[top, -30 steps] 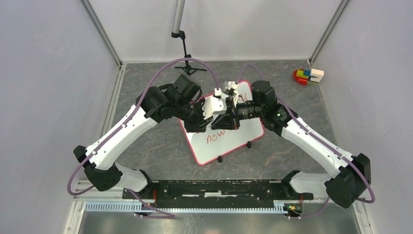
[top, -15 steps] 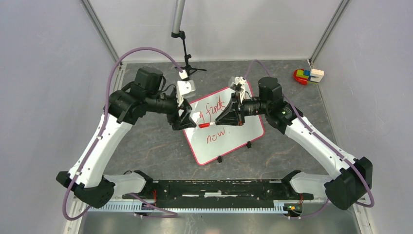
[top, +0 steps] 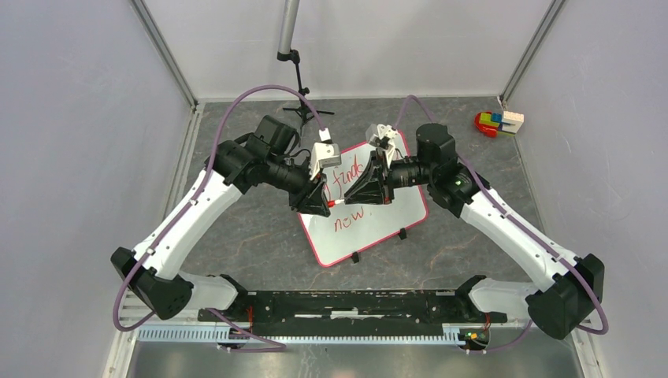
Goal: Write a sentence on the whiteboard
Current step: Close the pen cap, then place the whiteboard marker at the center of the board.
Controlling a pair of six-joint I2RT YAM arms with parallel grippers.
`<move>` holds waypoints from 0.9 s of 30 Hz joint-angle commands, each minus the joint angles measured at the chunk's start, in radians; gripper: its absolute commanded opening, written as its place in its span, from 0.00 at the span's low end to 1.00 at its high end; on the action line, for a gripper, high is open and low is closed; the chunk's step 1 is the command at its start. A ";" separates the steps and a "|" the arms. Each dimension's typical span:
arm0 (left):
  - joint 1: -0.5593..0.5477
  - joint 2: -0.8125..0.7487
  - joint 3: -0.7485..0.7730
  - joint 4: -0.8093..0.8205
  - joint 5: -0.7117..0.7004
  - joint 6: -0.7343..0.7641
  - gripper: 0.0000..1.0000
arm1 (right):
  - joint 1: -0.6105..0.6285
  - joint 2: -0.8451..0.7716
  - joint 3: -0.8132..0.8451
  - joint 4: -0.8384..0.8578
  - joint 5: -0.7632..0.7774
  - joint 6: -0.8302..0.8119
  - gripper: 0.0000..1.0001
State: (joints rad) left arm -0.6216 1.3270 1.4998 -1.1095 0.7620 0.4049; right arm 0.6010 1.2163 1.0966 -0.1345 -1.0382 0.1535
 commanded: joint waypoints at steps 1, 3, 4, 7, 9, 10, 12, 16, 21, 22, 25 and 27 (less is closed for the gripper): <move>-0.004 -0.010 -0.003 0.079 0.086 -0.082 0.25 | 0.012 -0.011 0.042 0.024 -0.007 -0.008 0.00; -0.011 -0.014 -0.007 0.123 0.111 -0.117 0.14 | 0.016 -0.008 0.042 0.024 -0.003 -0.010 0.00; -0.020 -0.014 -0.005 0.138 0.117 -0.135 0.10 | 0.019 -0.005 0.042 0.024 -0.001 -0.011 0.00; -0.044 0.001 0.010 0.164 0.128 -0.166 0.03 | 0.033 0.001 0.045 0.024 0.004 -0.011 0.00; -0.047 0.017 0.013 0.187 0.140 -0.192 0.03 | 0.045 0.006 0.050 0.026 0.009 -0.011 0.00; -0.047 0.024 0.018 0.199 0.150 -0.203 0.02 | 0.052 0.009 0.051 0.028 0.010 -0.011 0.00; -0.047 0.038 0.024 0.225 0.166 -0.230 0.02 | 0.064 0.016 0.054 0.033 0.012 -0.005 0.00; -0.047 0.050 0.052 0.261 0.168 -0.259 0.02 | 0.084 0.024 0.056 0.034 0.004 -0.003 0.00; -0.038 0.033 0.050 0.237 0.147 -0.229 0.02 | 0.071 0.023 0.049 0.047 -0.005 0.007 0.00; -0.024 0.024 0.036 0.230 0.147 -0.225 0.02 | 0.055 0.022 0.055 0.047 -0.007 0.014 0.03; 0.043 -0.019 -0.031 0.233 0.160 -0.221 0.02 | -0.020 0.014 0.077 0.050 -0.010 0.026 0.16; 0.099 -0.046 -0.057 0.230 0.157 -0.215 0.02 | -0.063 0.005 0.100 0.039 0.007 0.010 0.34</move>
State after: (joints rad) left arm -0.5991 1.3293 1.4738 -1.0546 0.8703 0.2386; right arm 0.5812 1.2263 1.1221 -0.1596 -1.0557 0.1627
